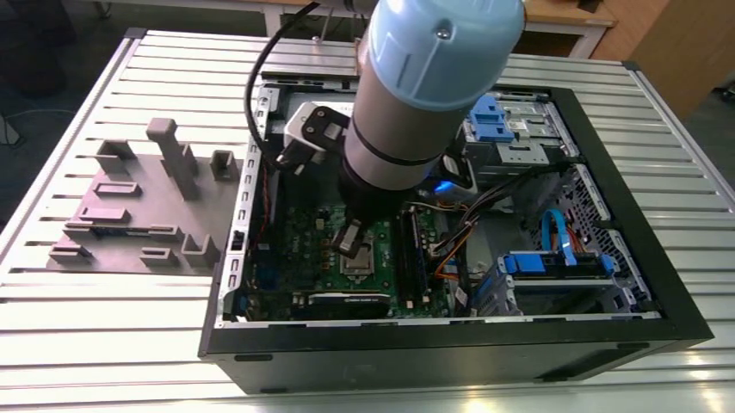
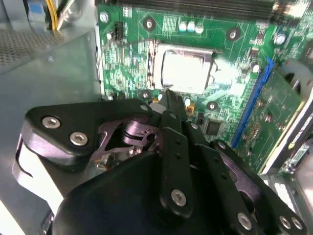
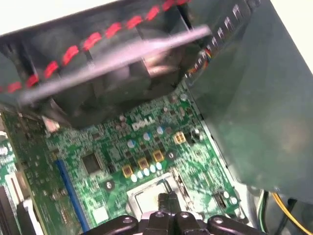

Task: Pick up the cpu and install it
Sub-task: 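Install the first cpu locking lever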

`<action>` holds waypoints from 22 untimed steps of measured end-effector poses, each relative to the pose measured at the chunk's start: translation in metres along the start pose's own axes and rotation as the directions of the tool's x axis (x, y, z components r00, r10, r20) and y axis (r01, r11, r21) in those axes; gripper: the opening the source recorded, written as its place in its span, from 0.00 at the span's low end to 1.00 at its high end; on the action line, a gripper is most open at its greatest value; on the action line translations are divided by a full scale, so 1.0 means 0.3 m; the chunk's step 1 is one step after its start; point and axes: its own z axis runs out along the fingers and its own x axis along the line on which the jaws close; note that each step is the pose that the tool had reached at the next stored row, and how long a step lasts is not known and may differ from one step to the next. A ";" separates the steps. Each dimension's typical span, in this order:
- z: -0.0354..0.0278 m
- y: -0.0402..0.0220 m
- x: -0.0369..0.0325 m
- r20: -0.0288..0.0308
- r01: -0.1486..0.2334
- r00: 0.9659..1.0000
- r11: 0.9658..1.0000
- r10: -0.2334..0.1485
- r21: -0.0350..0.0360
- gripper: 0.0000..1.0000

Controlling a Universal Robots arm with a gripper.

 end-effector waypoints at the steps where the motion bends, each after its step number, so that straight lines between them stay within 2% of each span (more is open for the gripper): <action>1: -0.001 -0.006 -0.003 0.000 0.000 1.000 1.000 0.000 0.000 0.11; 5: -0.003 -0.028 -0.014 0.000 0.000 1.000 1.000 0.000 0.000 0.11; 10: -0.004 -0.069 -0.048 0.000 0.000 1.000 1.000 0.000 0.000 0.11; 22: 0.010 -0.083 -0.142 0.000 0.000 1.000 1.000 0.000 0.000 0.11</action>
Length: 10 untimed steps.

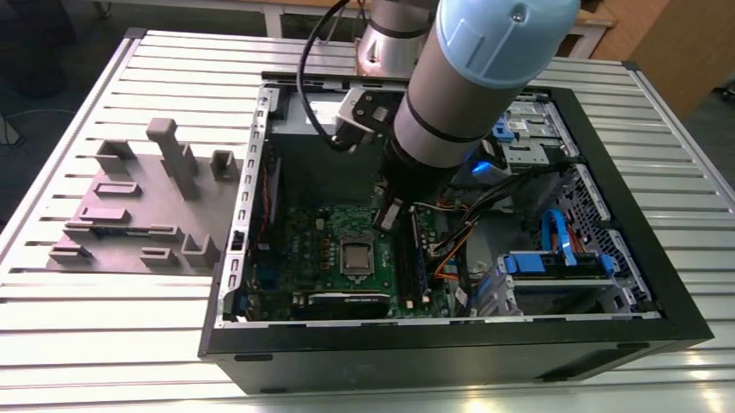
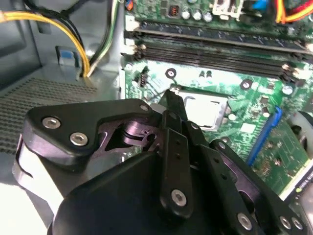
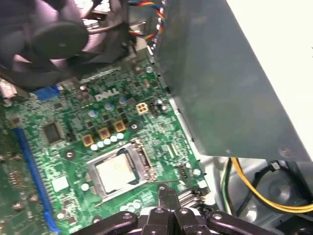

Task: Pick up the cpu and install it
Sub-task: 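Install the first cpu locking lever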

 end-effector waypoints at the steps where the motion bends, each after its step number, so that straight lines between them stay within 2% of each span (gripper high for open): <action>1: 0.001 0.000 -0.008 0.000 0.000 1.000 1.000 0.000 0.000 0.11; 7: 0.008 0.009 -0.048 0.000 0.000 1.000 1.000 0.000 0.000 0.11; 10: 0.008 0.003 -0.058 0.000 0.000 1.000 1.000 0.000 0.000 0.11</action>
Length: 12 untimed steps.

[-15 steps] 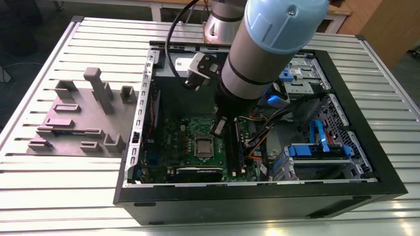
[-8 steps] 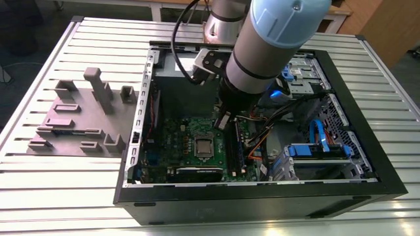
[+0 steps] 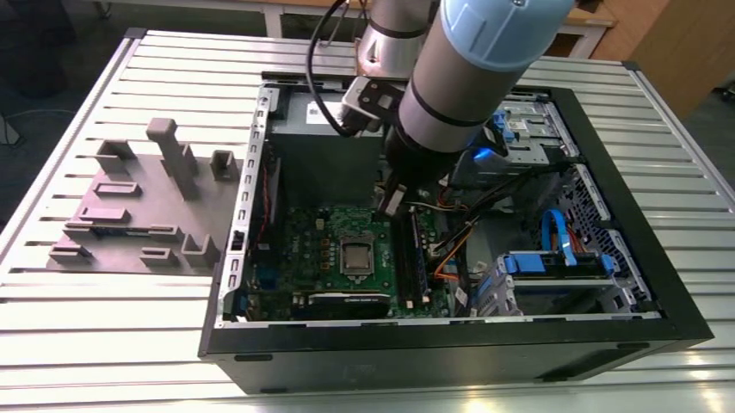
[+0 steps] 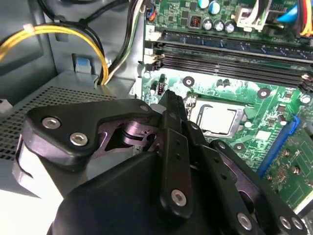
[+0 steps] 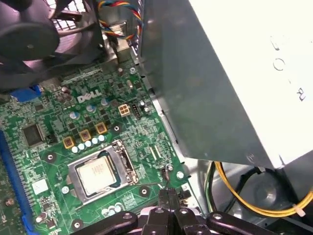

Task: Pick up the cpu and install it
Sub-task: 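Install the first cpu locking lever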

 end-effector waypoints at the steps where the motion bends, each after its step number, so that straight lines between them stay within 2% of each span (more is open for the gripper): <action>1: 0.000 -0.003 -0.002 0.000 0.000 1.000 1.000 0.000 0.000 0.11; 4: 0.000 -0.006 -0.012 0.000 0.000 1.000 1.000 0.000 0.000 0.11; 9: 0.007 0.004 -0.038 0.000 0.002 1.000 1.000 -0.002 0.000 0.11; 12: 0.013 0.010 -0.045 0.000 0.006 1.000 1.000 -0.006 -0.001 0.11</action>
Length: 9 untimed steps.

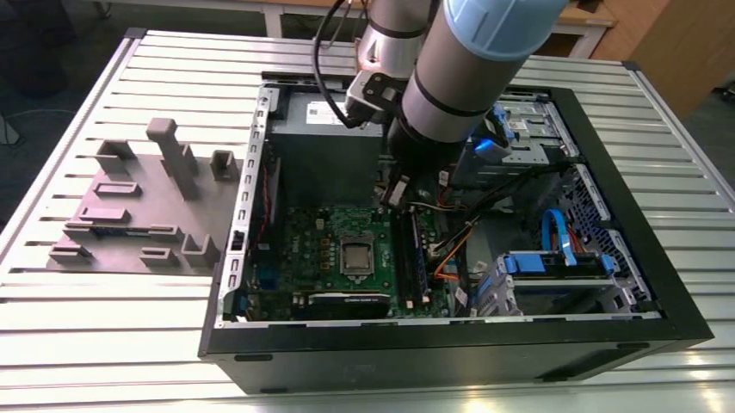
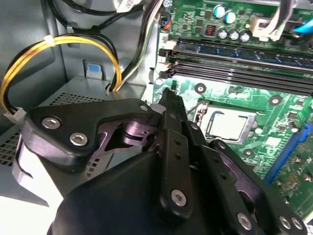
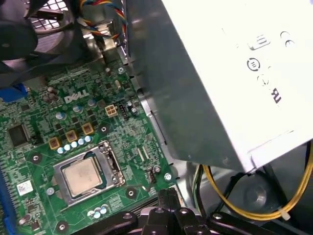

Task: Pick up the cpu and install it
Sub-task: 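Install the first cpu locking lever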

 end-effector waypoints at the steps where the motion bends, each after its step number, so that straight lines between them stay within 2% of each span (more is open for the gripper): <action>1: 0.002 0.003 0.002 0.000 0.003 1.000 1.000 -0.002 -0.001 0.11; 9: 0.004 0.023 0.013 -0.006 0.036 0.999 0.999 -0.036 -0.004 0.11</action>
